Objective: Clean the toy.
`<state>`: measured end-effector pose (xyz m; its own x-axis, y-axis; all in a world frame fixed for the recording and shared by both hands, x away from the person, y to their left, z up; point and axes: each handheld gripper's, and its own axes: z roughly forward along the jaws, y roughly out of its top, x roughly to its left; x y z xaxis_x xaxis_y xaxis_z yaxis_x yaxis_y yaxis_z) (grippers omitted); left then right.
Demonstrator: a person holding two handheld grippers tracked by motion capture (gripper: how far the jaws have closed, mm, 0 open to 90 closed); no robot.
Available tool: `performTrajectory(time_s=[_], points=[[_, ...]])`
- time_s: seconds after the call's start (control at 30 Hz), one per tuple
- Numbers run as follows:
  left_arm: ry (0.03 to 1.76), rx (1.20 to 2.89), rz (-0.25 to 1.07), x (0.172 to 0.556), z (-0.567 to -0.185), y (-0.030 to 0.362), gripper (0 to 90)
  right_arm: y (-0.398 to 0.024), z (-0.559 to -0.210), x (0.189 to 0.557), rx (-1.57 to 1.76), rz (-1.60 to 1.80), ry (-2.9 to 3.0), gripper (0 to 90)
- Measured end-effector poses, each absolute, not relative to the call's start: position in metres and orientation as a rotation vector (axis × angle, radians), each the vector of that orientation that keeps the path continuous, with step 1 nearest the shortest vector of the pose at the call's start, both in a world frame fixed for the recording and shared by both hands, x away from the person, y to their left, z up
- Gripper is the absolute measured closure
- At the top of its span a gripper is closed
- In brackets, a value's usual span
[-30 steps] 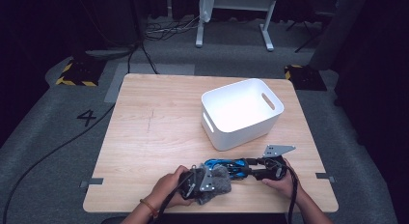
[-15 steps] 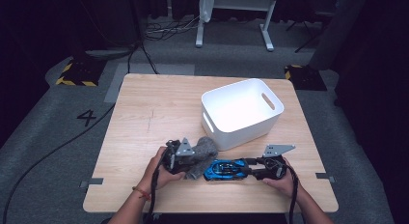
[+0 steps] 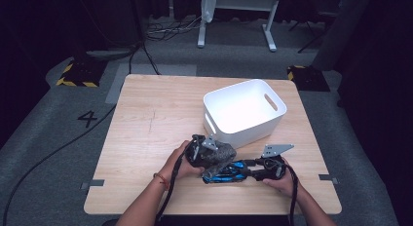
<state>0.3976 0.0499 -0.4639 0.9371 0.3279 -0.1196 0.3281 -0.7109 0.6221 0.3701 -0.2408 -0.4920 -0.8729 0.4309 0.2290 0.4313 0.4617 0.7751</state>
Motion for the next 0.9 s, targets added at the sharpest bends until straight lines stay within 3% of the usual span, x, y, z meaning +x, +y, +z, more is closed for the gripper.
performTrajectory(time_s=[0.23, 0.3, 0.47, 0.57, 0.7, 0.9], points=[[0.511, 2.450, -0.144, 0.404, -0.468, 0.078, 70.8, -0.241, -0.490, 0.369, -0.786, -1.412, -2.713, 53.8], [0.550, 2.544, -0.083, 0.399, -0.474, 0.086, 71.4, -0.243, -0.489, 0.369, -0.785, -1.405, -2.726, 53.8], [0.560, 2.498, 0.005, 0.383, -0.476, 0.107, 71.2, -0.245, -0.488, 0.367, -0.776, -1.405, -2.752, 54.0], [0.515, 2.361, 0.054, 0.376, -0.470, 0.111, 69.8, -0.244, -0.486, 0.364, -0.770, -1.395, -2.784, 54.1], [0.532, 2.253, 0.158, 0.372, -0.458, 0.090, 68.5, -0.245, -0.485, 0.361, -0.760, -1.407, -2.780, 54.3], [0.500, 2.273, 0.125, 0.373, -0.456, 0.040, 66.8, -0.249, -0.485, 0.357, -0.690, -1.438, -2.755, 54.9]])
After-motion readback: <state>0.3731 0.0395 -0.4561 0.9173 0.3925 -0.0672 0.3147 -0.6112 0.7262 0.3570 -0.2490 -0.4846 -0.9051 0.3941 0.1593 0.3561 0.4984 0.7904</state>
